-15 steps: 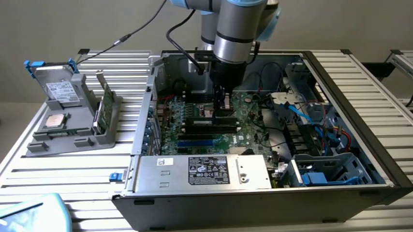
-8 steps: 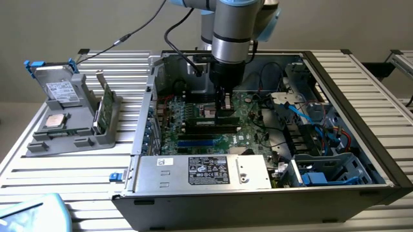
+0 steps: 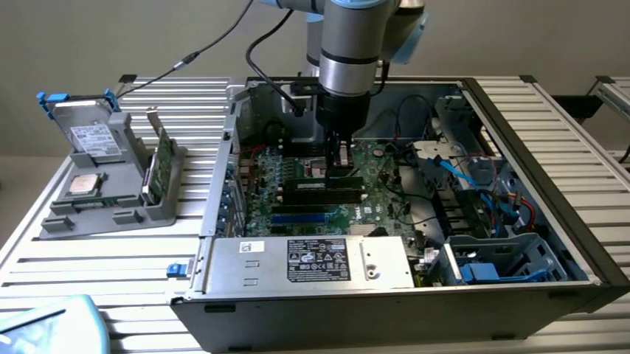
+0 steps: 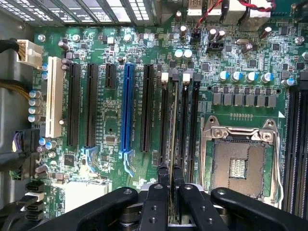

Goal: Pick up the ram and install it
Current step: 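Insert the ram into the slot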

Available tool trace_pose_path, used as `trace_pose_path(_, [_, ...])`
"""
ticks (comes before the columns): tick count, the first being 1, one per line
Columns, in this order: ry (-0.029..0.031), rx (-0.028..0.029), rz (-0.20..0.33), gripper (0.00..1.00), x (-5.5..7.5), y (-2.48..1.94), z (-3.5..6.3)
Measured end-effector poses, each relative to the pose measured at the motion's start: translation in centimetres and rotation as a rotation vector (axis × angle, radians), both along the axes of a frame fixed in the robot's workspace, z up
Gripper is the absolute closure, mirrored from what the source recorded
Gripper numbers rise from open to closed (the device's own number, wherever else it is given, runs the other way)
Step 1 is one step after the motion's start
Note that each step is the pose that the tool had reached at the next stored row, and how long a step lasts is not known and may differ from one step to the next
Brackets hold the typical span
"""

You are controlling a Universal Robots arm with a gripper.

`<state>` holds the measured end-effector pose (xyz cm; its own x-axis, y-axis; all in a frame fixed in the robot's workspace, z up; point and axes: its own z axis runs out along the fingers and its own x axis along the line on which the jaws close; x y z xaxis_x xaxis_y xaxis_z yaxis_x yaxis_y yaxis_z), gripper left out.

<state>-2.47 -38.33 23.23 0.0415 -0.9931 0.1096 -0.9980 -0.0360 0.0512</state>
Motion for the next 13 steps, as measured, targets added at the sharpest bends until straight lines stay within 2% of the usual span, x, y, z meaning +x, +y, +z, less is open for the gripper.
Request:
trace_pose_path(1, [-0.0004,0.0045,0.000,0.86,-0.02,-0.02,0.02])
trace_pose_path(2, [-0.0004,0.0065,0.000,0.86,-0.05,-0.05,0.03])
trace_pose_path(7, [0.0013,0.0082,0.000,0.86,-0.07,-0.45,0.03])
trace_pose_path(9, [0.0054,0.0086,0.000,0.86,-0.07,-0.56,0.04])
trace_pose_path(13, [0.0175,0.0090,-0.001,0.86,-0.07,-0.77,0.03])
